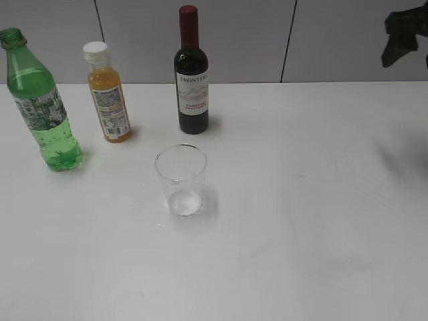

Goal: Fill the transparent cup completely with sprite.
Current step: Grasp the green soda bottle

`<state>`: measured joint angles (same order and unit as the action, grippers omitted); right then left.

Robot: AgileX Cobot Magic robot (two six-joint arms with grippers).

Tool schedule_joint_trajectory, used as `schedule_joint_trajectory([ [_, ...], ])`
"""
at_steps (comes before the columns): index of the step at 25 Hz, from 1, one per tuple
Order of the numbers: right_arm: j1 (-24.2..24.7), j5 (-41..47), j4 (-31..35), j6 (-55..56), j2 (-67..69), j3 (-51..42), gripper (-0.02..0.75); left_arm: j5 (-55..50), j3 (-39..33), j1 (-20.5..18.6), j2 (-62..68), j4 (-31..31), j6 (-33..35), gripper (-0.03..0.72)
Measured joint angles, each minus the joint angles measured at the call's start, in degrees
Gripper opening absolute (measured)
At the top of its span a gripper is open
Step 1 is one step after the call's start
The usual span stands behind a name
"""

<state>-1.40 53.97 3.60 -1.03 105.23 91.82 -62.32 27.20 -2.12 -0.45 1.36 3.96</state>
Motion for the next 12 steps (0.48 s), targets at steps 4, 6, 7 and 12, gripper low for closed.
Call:
schedule_joint_trajectory([
  [4,0.9,12.8,-2.5,-1.6,0.0,1.1,0.589,0.0,0.0,0.0,0.0,0.0,0.0,0.237],
  [6,0.9,14.3,-3.2,-2.1,-0.6,0.4,0.589,0.0,0.0,0.0,0.0,0.0,0.0,0.237],
  [7,0.9,14.5,-3.2,-2.2,-1.6,-0.9,0.589,0.0,0.0,0.0,0.0,0.0,0.0,0.237],
  [12,0.9,14.9,-2.8,-2.3,-10.5,-11.1,0.589,0.0,0.0,0.0,0.0,0.0,0.0,0.237],
])
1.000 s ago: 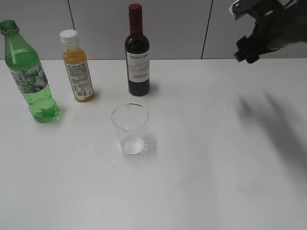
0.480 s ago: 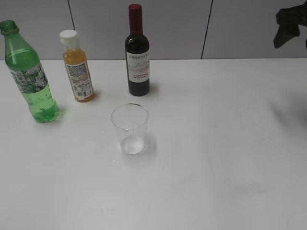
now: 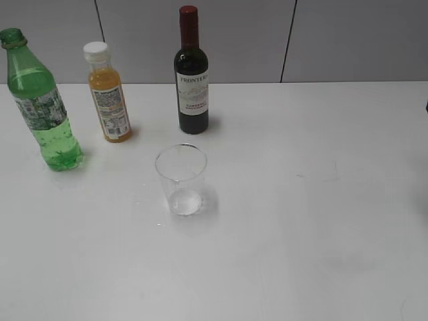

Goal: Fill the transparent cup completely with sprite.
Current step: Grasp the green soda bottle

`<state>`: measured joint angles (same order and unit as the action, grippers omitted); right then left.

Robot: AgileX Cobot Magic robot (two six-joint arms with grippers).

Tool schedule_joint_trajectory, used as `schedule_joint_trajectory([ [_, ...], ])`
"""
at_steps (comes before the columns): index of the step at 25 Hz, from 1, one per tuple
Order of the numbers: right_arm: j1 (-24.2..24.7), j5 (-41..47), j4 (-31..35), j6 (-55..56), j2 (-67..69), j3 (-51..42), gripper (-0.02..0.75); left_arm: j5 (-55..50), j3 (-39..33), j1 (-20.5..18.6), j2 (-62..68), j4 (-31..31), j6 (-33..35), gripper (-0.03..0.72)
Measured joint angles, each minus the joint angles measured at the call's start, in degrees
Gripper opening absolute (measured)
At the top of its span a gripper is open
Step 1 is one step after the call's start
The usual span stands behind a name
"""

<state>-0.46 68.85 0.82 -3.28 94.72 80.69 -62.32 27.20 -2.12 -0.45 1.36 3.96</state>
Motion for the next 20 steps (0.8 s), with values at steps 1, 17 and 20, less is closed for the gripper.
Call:
schedule_joint_trajectory([
  [1,0.0,0.1,0.0,0.0,-2.7,-3.0,0.589,0.0,0.0,0.0,0.0,0.0,0.0,0.237],
  [17,0.0,-7.8,0.3,-0.1,-49.4,-48.6,0.587,0.0,0.0,0.0,0.0,0.0,0.0,0.237],
  [20,0.0,-8.4,0.6,-0.1,-57.2,-51.2,0.587,0.0,0.0,0.0,0.0,0.0,0.0,0.237],
])
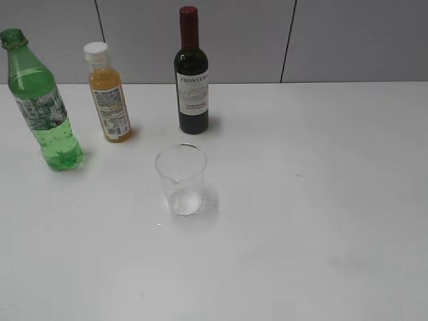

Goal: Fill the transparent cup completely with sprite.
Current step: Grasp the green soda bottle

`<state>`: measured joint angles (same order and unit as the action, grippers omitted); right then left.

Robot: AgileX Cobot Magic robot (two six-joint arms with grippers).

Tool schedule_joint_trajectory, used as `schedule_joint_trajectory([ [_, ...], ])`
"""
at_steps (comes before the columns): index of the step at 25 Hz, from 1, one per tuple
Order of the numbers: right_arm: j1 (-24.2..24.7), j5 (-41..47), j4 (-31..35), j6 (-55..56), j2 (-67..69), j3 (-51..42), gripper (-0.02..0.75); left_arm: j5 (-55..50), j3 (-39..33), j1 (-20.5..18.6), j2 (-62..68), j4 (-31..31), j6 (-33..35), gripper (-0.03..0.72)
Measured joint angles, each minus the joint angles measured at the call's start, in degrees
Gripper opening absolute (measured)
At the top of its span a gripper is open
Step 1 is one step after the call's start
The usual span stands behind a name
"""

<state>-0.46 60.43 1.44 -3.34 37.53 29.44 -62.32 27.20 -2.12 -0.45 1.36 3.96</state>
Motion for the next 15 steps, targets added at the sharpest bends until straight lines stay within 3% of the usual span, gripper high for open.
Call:
schedule_joint_trajectory([
  [15,0.0,-0.5,4.0,-0.3,-26.9,-0.5,0.584,0.0,0.0,0.0,0.0,0.0,0.0,0.237],
])
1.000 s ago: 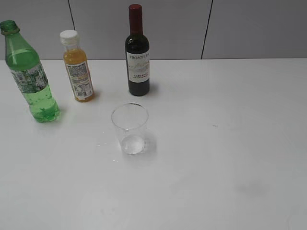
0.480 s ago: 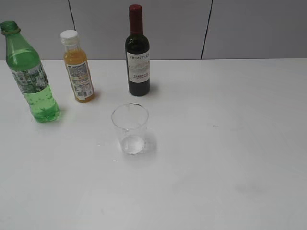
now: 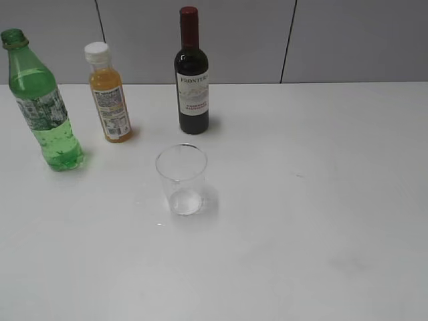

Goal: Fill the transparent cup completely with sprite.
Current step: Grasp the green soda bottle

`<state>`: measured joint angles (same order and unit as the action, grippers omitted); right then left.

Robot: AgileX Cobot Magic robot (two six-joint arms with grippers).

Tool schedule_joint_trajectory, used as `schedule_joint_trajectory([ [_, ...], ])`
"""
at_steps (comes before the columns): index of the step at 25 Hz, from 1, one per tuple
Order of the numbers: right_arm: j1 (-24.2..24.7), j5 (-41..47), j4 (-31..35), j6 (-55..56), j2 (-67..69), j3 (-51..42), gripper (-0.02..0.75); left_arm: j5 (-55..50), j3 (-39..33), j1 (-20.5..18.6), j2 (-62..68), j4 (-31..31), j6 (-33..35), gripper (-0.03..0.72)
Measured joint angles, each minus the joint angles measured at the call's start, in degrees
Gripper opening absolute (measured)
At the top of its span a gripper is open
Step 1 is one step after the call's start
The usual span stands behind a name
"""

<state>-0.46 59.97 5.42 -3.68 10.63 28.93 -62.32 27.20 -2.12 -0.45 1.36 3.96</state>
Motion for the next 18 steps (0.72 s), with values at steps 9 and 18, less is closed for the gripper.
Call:
schedule_joint_trajectory([
  [9,0.0,0.1,0.1,-1.0,-10.8,-0.1,0.583,0.0,0.0,0.0,0.0,0.0,0.0,0.237],
  [18,0.0,0.1,0.5,-7.8,-10.9,-0.1,0.582,0.0,0.0,0.0,0.0,0.0,0.0,0.237],
])
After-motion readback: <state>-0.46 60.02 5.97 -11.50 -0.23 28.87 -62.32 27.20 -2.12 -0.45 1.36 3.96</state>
